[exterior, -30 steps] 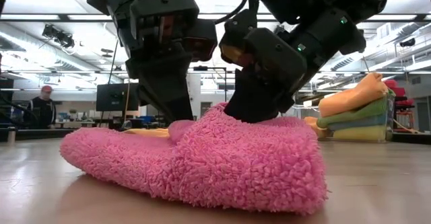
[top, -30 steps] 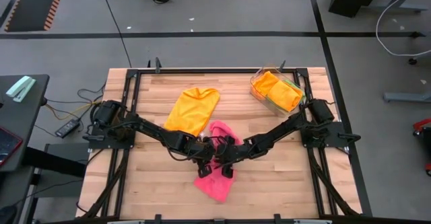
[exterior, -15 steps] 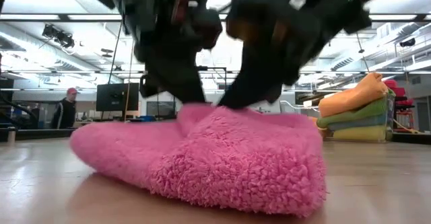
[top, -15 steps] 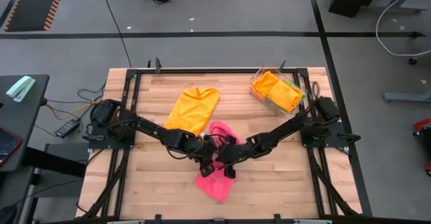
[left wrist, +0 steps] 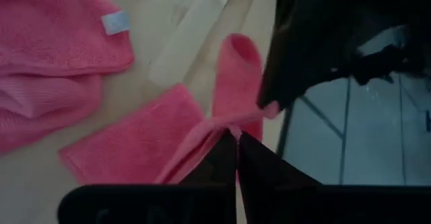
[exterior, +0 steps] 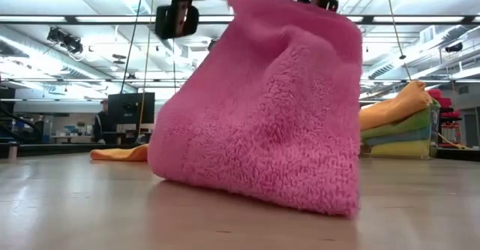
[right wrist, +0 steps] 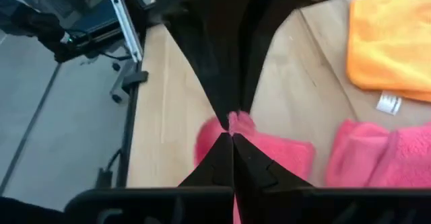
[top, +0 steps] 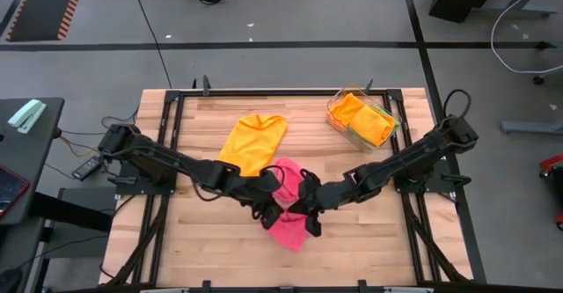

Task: Fold microfiber towels
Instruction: Fold the left pink towel

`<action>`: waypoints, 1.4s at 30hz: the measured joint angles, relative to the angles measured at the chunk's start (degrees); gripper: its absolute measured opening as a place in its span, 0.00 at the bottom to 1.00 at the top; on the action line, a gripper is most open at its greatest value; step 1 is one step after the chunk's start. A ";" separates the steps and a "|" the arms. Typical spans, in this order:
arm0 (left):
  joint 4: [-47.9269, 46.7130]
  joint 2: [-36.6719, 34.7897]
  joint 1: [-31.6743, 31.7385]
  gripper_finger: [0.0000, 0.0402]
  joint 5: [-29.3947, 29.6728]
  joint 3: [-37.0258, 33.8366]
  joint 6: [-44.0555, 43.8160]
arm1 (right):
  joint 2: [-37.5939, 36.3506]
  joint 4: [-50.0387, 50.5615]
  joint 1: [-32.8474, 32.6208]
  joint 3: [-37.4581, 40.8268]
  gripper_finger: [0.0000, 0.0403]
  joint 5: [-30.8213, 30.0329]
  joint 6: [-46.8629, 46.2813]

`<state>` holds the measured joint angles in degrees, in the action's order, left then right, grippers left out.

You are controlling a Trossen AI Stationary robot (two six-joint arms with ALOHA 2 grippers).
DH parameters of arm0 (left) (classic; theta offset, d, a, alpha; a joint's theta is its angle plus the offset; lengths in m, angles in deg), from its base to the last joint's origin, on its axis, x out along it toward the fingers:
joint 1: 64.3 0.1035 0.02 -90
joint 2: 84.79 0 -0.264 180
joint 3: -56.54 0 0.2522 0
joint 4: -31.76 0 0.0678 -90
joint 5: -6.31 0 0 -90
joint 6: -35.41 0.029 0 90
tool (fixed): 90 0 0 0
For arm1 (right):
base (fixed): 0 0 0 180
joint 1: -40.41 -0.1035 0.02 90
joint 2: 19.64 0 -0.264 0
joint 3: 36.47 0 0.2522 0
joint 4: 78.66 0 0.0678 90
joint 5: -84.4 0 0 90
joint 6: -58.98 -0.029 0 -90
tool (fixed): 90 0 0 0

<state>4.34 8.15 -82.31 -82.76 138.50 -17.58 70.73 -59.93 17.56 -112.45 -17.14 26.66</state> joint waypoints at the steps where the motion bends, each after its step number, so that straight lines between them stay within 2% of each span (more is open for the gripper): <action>1: 0.00 -0.04 -0.03 0.02 0.36 0.22 -0.54 | 0.27 1.23 -0.15 -0.99 0.00 -0.21 -0.06; 5: -0.13 -0.07 -0.21 0.04 1.85 0.27 -3.41 | 1.57 5.90 -0.57 -4.84 0.00 -0.84 -1.86; 9: -0.26 -0.07 -0.31 0.06 2.83 0.22 -4.53 | 2.34 7.06 -1.05 -5.18 0.00 -1.89 -4.42; 16: 0.41 -0.02 -0.77 0.03 2.93 0.24 -3.00 | 3.80 7.05 -1.71 -5.02 0.00 -2.09 -7.44; 22: 0.25 0.02 -0.88 0.10 2.91 0.22 -2.43 | 4.28 6.58 -1.73 -5.02 0.00 -3.11 -8.46; 27: 0.11 0.02 -1.16 0.12 2.93 0.22 -2.78 | 4.28 6.48 -1.75 -5.02 0.00 -5.86 -11.30; 37: -0.28 0.04 -2.26 0.05 2.84 0.22 -2.21 | 3.87 5.84 -1.73 -5.02 0.00 -7.59 -14.49; 42: -0.30 0.04 -2.21 0.04 2.89 0.22 -1.88 | 4.29 3.48 -1.79 -5.02 0.00 -6.34 -14.65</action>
<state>4.04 8.20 -84.52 -79.87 138.72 -19.46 75.02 -56.45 15.76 -117.47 -23.48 12.02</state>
